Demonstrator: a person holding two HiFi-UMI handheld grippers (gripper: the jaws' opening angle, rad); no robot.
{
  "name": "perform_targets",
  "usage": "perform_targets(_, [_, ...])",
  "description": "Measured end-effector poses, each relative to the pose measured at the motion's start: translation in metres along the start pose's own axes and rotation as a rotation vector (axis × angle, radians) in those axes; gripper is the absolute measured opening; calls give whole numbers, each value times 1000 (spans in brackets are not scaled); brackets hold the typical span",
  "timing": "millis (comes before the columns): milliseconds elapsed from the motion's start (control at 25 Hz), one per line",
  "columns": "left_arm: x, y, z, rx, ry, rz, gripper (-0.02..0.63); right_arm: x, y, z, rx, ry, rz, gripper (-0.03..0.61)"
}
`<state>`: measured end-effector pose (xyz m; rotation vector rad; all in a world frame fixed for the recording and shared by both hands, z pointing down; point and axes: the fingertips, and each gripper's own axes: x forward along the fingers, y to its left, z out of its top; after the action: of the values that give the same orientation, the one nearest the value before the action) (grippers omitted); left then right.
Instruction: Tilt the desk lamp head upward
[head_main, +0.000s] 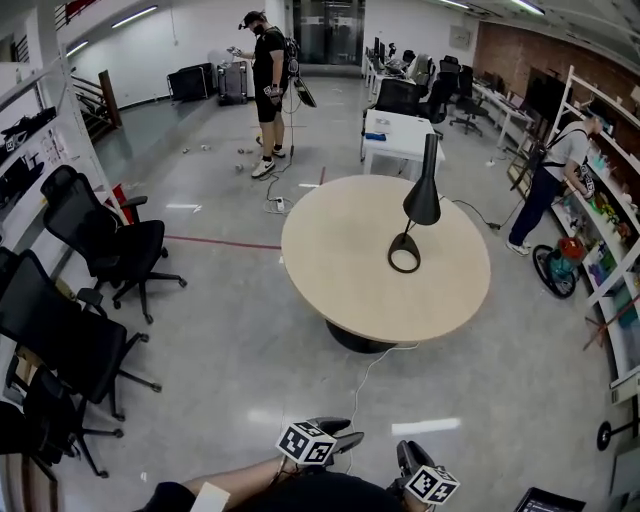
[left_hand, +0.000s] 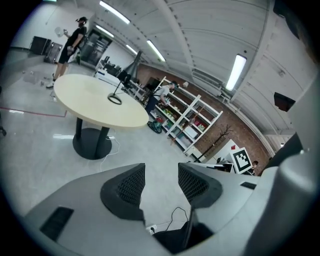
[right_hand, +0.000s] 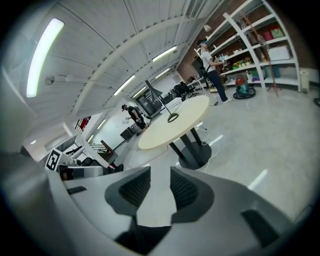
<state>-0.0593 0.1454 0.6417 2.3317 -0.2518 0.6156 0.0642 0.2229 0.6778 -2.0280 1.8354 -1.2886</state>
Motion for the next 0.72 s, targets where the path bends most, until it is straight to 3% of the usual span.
perform_targets(240, [24, 39, 56, 12, 11, -26, 215, 54, 15, 42, -78, 14, 1, 126])
perform_targets(720, [55, 127, 141, 16, 16, -53, 215, 150, 24, 105, -87, -8, -36, 126])
